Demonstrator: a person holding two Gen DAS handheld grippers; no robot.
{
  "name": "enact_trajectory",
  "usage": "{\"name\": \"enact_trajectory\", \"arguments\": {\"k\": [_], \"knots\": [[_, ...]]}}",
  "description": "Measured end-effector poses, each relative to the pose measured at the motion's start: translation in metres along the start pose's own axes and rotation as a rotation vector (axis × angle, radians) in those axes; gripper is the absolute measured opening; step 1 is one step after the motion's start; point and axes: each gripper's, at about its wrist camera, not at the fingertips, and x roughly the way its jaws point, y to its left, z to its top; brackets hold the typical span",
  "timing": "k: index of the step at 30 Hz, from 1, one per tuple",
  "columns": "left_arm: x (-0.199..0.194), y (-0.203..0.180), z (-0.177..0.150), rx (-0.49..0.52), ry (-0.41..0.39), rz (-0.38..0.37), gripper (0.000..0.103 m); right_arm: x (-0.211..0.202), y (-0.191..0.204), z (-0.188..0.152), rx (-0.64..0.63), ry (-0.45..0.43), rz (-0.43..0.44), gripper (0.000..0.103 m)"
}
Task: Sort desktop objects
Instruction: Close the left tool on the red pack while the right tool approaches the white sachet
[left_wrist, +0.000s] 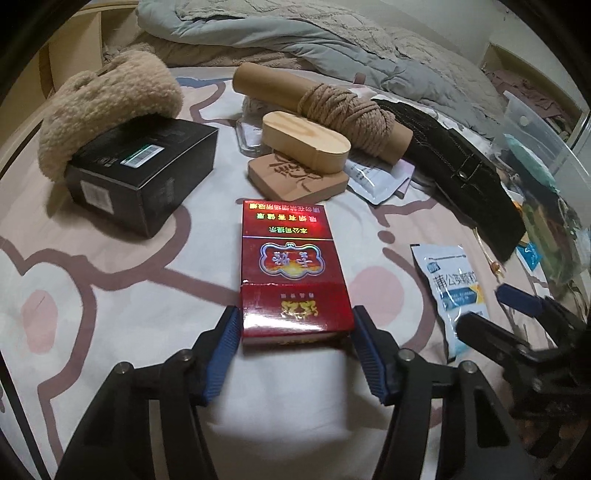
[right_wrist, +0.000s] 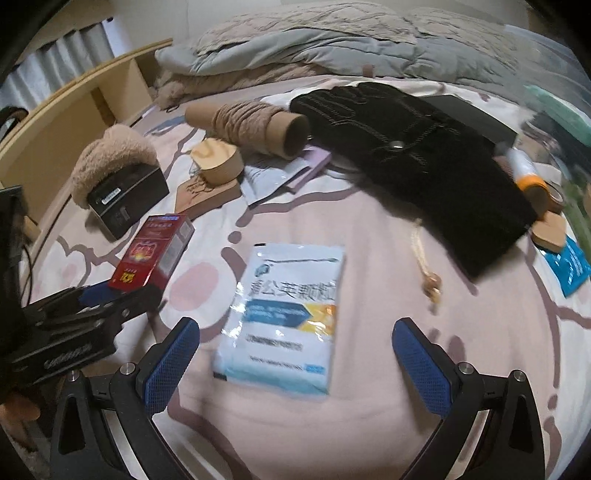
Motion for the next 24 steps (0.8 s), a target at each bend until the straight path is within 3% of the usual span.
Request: {"name": "enact_trajectory", "arguments": {"k": [9,13,20,24], "knots": [[-0.010,0.007,-0.011,0.010,0.005,-0.013,0.061,0.016,0.009,-0.010,-0.076,-0.002,-0.078,0.102],[-0.013,0.003,-0.016,0.040,0.007,-0.014,0.061,0.005,0.002,-0.013,-0.085,-0.021,-0.067,0.069],[-0.018,-0.018,-0.026,0.134,0.024,-0.036,0.061,-0.009,-0.003,-0.024,-0.141,-0.019,0.005,0.067],[-0.022,-0.037,-0.035,0.227,0.042,-0.092,0.061,-0.026,-0.013,-0.038,-0.173,-0.011,0.042,0.067]]}}
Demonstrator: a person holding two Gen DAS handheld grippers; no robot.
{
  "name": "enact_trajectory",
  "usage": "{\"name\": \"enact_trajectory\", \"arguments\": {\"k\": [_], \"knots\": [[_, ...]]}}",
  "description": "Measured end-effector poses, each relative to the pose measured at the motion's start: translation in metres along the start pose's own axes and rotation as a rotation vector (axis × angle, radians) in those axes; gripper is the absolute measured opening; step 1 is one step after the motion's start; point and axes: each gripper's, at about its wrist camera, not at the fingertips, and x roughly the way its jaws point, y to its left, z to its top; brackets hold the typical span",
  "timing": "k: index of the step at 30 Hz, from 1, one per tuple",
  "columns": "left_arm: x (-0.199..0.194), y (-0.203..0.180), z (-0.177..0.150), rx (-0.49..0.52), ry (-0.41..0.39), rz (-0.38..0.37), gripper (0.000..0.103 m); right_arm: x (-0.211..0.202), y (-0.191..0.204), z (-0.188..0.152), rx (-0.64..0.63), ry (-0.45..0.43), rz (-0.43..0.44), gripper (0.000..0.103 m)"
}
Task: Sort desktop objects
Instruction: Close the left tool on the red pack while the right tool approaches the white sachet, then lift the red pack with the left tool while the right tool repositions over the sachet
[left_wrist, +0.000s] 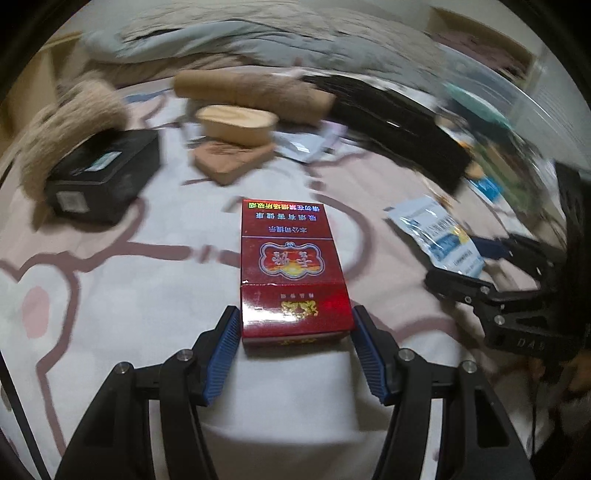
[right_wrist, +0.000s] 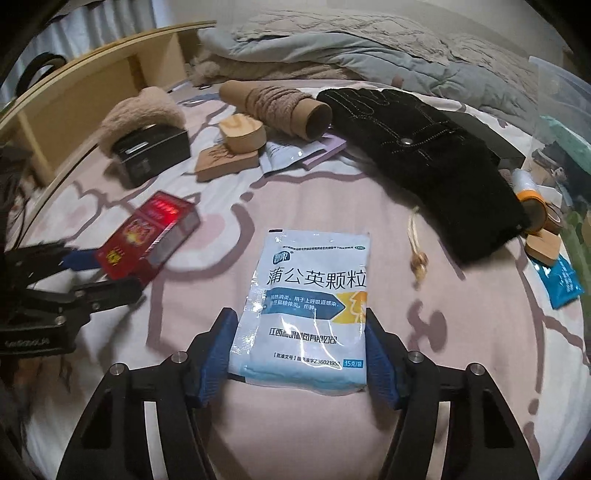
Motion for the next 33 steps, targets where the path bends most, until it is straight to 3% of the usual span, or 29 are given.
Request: {"name": "enact_trajectory", "arguments": {"k": [8,12,15,17,18,21,25,33], "knots": [[0.003,-0.052,-0.009,0.171,0.079,-0.133,0.061,-0.031,-0.032,-0.031,-0.009,0.048,0.042,0.067],[0.004,-0.067,-0.010,0.210,0.099,-0.156,0.061,-0.045,-0.044,-0.048,-0.029,0.061,0.031,0.067],[0.006,-0.071,-0.010,0.220,0.113,-0.136,0.061,-0.048,-0.046,-0.058,-0.062,0.062,-0.001,0.067],[0.008,-0.073,-0.010,0.226,0.125,-0.106,0.083,-0.049,-0.049,-0.061,-0.046,0.050,-0.011,0.071],[0.009,-0.074,-0.011,0.229,0.130,-0.087,0.087,-0.049,-0.048,-0.061,-0.043,0.046,-0.019,0.072],[0.010,-0.074,-0.013,0.240,0.142,-0.046,0.088,-0.051,-0.043,-0.063,-0.072,0.034,-0.068,0.091],[0.008,-0.069,-0.012,0.224,0.144,-0.004,0.088,-0.054,-0.046,-0.065,-0.092,0.026,-0.118,0.092],[0.008,-0.038,-0.003,0.120,0.148,0.068,0.088,-0.067,-0.087,-0.067,0.022,0.029,-0.147,0.092]]}}
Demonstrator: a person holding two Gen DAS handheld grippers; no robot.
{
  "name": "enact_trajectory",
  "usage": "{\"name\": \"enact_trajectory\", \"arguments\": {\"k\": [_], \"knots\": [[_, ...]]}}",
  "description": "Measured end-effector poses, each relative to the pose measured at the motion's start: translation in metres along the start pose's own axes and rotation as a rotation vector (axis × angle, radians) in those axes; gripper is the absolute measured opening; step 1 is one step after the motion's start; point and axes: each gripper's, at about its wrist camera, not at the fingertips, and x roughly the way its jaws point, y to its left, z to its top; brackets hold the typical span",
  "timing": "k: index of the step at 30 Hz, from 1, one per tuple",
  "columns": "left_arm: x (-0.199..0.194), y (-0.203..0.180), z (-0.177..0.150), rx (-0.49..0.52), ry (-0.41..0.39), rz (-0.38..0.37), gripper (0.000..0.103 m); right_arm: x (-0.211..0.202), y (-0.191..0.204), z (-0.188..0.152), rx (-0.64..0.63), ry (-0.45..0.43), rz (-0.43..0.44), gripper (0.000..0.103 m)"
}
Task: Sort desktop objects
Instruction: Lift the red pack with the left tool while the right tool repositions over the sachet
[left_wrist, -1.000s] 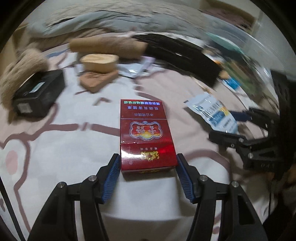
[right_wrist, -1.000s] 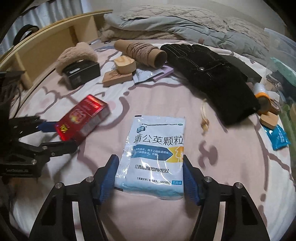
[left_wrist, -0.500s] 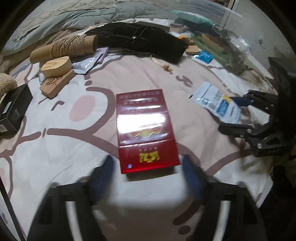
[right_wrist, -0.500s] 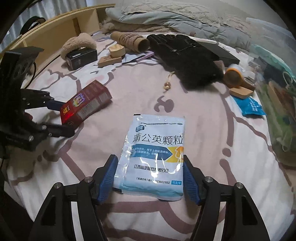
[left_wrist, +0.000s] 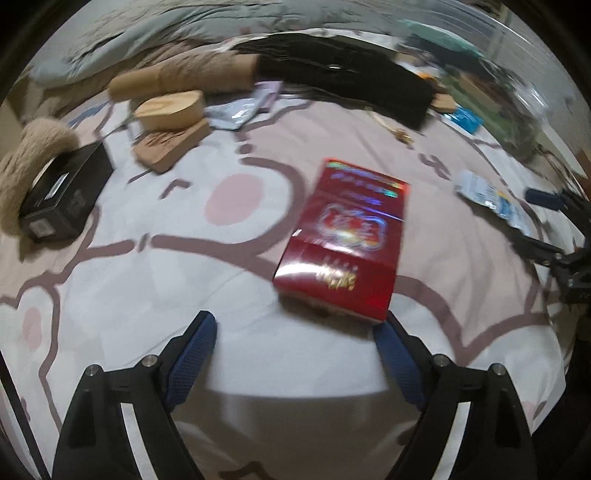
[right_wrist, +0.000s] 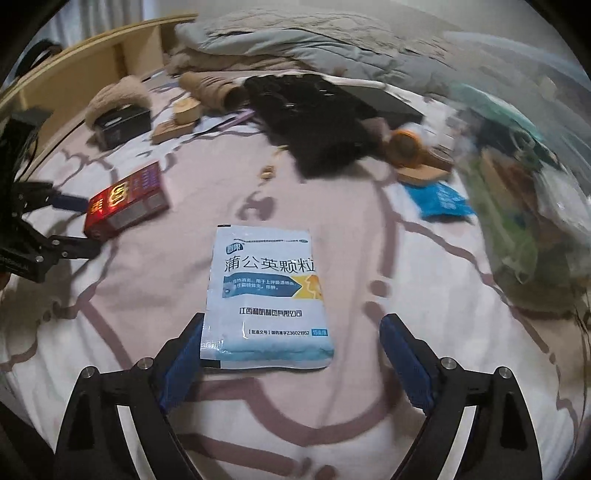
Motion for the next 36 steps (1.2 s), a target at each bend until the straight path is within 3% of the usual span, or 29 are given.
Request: {"name": "enact_trajectory", "arguments": {"k": [11,17,24,26,36], "knots": [[-0.001,0.043,0.009,-0.248,-0.031,0.022,0.088,0.000,-0.050,-0.006,0.128,0.021,-0.076,0.092],[0.005,0.052,0.014,-0.311,-0.029,0.040,0.088,0.002,-0.080,-0.006,0.230,0.026,-0.105,0.092],[0.004,0.042,0.009,-0.231,-0.029,0.047,0.088,-0.001,-0.098,-0.005,0.289,0.024,-0.096,0.092],[0.003,0.040,0.007,-0.214,-0.031,0.040,0.095,-0.004,-0.098,-0.006,0.289,0.013,-0.071,0.103],[-0.008,0.014,0.014,-0.109,-0.101,-0.004,0.096,-0.024,-0.082,0.003,0.221,-0.112,0.044,0.103]]}}
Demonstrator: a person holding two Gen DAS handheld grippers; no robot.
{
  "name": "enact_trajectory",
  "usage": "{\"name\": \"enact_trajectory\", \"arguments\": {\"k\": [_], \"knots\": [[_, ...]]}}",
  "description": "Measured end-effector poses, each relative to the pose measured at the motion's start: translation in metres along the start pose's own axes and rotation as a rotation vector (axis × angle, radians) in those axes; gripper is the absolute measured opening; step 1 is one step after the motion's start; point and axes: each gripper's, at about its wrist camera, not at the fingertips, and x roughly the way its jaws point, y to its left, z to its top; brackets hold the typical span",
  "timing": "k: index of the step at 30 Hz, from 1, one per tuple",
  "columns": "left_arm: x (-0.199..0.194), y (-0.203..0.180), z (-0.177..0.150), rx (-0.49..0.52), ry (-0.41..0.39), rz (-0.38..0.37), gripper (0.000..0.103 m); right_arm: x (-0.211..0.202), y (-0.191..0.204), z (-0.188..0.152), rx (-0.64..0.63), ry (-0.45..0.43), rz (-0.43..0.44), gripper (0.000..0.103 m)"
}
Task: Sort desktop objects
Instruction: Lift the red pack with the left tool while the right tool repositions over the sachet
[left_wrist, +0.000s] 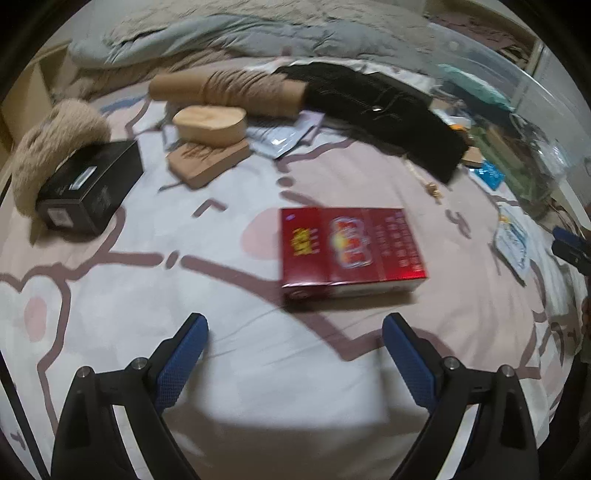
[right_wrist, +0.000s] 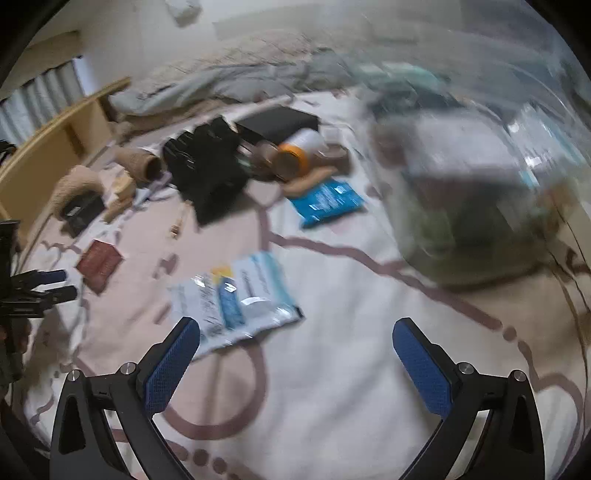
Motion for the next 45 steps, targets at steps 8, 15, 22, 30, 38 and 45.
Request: {"name": "enact_trajectory", "arguments": {"k": [8,15,22,30,38,45], "knots": [[-0.001,-0.026,0.009,0.052,-0.032,-0.035,0.096,0.018,0.019,0.013,-0.076,0.007,0.091,0.103],[0.006,-0.038,0.017,0.078,-0.051,-0.042,0.097,0.041,0.021,0.023,-0.050,0.064,0.153,0.103],[0.014,-0.039,0.023,0.068,-0.054,-0.058,0.102,0.059,0.037,0.020,-0.106,0.116,0.175,0.103],[0.018,-0.042,0.030,0.079,-0.060,-0.075,0.102,0.069,0.052,0.007,-0.231,0.141,0.082,0.103],[0.018,-0.048,0.033,0.145,-0.067,-0.052,0.102,0.066,0.052,0.006,-0.240,0.123,0.040,0.103],[0.013,-0.054,0.035,0.220,-0.077,-0.057,0.102,0.070,0.052,0.009,-0.285,0.150,0.008,0.103]]}}
